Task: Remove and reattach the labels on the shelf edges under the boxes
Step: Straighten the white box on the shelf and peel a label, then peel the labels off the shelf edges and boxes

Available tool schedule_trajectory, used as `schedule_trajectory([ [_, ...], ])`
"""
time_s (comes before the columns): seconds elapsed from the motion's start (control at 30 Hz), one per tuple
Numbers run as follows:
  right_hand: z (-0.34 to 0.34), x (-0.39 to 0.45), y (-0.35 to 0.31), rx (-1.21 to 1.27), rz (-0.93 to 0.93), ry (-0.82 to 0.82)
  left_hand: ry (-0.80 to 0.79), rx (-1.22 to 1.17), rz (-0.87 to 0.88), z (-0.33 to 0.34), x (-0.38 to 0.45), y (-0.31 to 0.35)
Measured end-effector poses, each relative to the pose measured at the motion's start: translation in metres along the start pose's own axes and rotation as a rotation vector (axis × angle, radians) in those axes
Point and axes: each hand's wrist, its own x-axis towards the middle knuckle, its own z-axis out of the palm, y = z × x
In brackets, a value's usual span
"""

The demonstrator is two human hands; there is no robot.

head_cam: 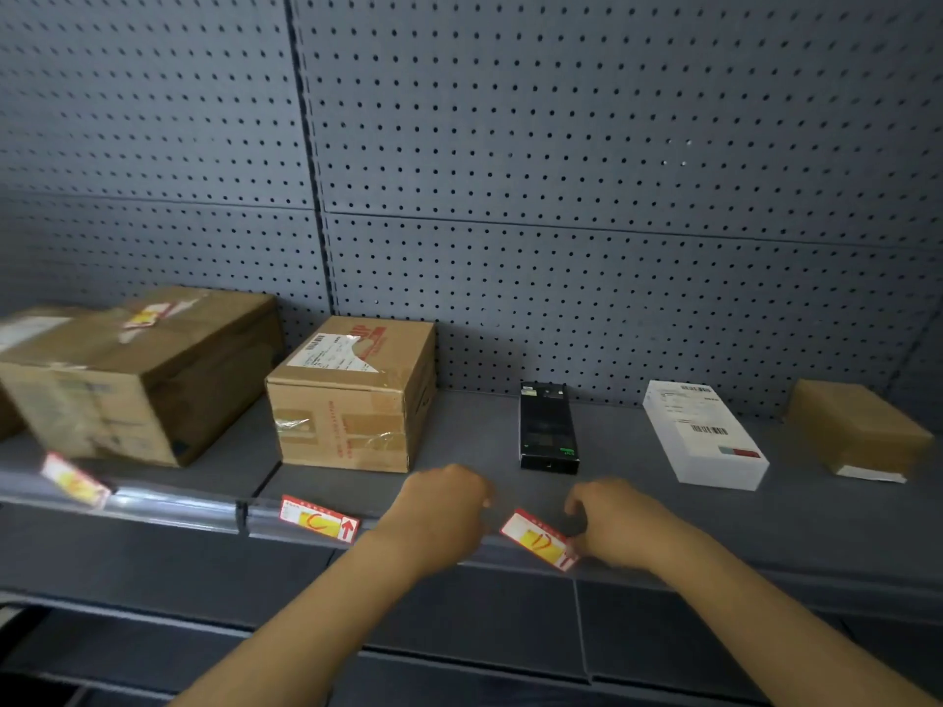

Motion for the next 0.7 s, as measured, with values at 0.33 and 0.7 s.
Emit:
schedule_trajectory([
  [0.33,0.012,0.032,-0.111,0.306,-0.292,0.291,0.087,0.1,-0.259,-0.021,-0.059,-0.086],
  [0.7,0.014,0.066,-0.294,0.29,-0.516,0.231,0.15,0.111,-0.522,-0.06,-0.164,-0.23],
])
